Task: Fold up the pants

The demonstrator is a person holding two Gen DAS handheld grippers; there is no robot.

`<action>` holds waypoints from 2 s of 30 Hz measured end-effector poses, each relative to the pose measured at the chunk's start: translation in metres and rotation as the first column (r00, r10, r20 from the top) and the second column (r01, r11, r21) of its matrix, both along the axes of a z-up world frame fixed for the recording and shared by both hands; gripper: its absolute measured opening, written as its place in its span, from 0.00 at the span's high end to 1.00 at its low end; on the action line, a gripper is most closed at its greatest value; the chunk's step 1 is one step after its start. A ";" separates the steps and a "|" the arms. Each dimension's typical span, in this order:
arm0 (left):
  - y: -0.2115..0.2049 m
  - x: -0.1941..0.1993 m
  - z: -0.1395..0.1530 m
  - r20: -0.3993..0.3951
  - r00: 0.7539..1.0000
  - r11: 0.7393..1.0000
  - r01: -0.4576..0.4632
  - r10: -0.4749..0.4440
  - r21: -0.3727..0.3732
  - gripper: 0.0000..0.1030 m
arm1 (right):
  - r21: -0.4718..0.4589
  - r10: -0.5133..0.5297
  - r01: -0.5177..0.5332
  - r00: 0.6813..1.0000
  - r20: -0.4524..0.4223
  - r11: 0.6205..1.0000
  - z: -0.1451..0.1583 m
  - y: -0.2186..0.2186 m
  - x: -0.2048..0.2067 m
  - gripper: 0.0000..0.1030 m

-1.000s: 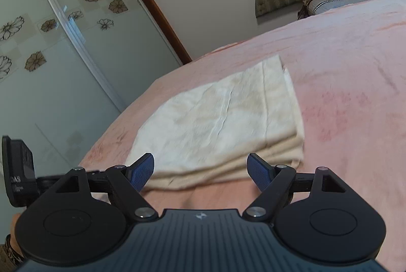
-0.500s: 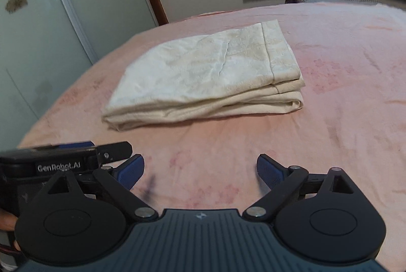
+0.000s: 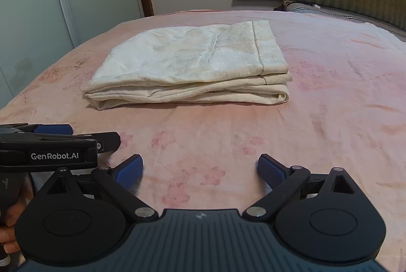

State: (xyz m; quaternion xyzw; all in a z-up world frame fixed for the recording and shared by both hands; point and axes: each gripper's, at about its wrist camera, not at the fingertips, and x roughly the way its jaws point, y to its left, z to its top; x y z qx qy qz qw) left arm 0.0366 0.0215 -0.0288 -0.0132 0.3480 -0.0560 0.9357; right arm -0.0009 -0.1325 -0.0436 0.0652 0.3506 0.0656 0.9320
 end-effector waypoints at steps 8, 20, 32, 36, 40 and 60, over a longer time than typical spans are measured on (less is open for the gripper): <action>0.001 -0.002 -0.006 0.042 0.999 0.999 -0.029 0.027 0.042 0.05 | -0.011 -0.047 0.047 0.999 0.017 0.999 -0.004 -0.001 0.001 0.01; 0.000 -0.006 -0.010 0.065 0.997 0.993 -0.036 0.028 0.113 0.00 | -0.100 -0.098 0.103 0.993 0.060 0.990 -0.005 0.000 0.002 0.00; 0.014 -0.006 -0.013 0.048 0.998 0.996 -0.048 0.044 0.072 0.00 | -0.093 -0.085 0.086 0.996 0.017 0.992 -0.015 -0.011 0.010 0.00; 0.016 -0.006 -0.013 0.046 0.998 0.997 -0.046 0.043 0.070 0.00 | -0.097 -0.085 0.086 0.996 0.017 0.992 -0.015 -0.009 0.010 0.00; 0.014 -0.008 -0.013 0.048 0.998 0.996 -0.032 0.027 0.089 0.00 | -0.096 -0.085 0.086 0.996 0.017 0.992 -0.015 -0.009 0.010 0.00; 0.018 -0.009 -0.014 0.044 0.999 0.997 -0.030 0.026 0.076 0.00 | -0.097 -0.085 0.086 0.996 0.018 0.992 -0.015 -0.009 0.010 0.00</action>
